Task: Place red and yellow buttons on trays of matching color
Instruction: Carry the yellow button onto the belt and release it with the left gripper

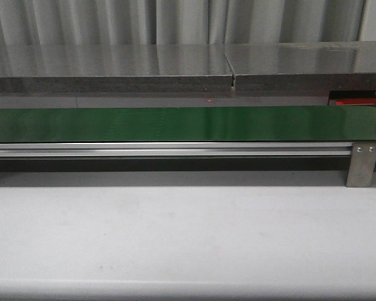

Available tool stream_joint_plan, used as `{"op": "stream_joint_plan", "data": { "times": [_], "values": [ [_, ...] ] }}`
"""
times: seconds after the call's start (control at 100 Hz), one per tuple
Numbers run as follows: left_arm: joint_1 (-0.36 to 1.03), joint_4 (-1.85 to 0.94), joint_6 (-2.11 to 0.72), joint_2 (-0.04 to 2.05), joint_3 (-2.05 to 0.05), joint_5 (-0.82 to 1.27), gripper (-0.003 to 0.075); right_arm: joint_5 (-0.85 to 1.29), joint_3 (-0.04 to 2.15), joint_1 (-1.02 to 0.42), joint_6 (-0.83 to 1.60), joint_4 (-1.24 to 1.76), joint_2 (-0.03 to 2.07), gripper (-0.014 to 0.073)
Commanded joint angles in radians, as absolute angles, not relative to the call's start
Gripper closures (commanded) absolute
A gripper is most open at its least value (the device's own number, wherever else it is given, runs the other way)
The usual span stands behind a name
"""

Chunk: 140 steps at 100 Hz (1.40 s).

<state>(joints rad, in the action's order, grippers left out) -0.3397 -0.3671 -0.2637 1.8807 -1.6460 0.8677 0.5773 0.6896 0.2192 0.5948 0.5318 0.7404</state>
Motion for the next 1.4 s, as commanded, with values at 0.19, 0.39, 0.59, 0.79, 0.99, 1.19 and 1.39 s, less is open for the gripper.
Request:
{"op": "stream_joint_plan", "data": {
  "times": [0.19,0.39,0.59,0.79,0.99,1.19,1.39],
  "values": [
    [-0.262,-0.391,-0.302,1.835,-1.674,0.799,0.0739,0.525,0.716,0.217,0.604,0.557,0.734,0.066],
    [-0.251,-0.393,-0.302,1.892,-1.672,0.819,0.0739,0.525,0.716,0.217,0.604,0.557,0.734,0.066],
    [-0.251,-0.4,-0.302,1.929,-1.672,0.844,0.0739,0.525,0.716,0.217,0.604,0.557,0.734,0.066],
    [-0.251,-0.41,-0.303,1.929,-1.672,0.863,0.0655,0.525,0.716,0.217,0.604,0.557,0.734,0.066],
    [-0.251,-0.475,-0.344,1.924,-1.672,0.877,0.0203,0.525,0.716,0.217,0.604,0.557,0.734,0.066],
    [-0.251,-0.489,-0.344,1.901,-1.674,0.891,0.0022,0.525,0.716,0.217,0.604,0.557,0.734,0.066],
    [-0.266,-0.443,-0.344,1.832,-1.726,0.909,0.0071,0.525,0.716,0.217,0.604,0.557,0.734,0.066]
  ]
}}
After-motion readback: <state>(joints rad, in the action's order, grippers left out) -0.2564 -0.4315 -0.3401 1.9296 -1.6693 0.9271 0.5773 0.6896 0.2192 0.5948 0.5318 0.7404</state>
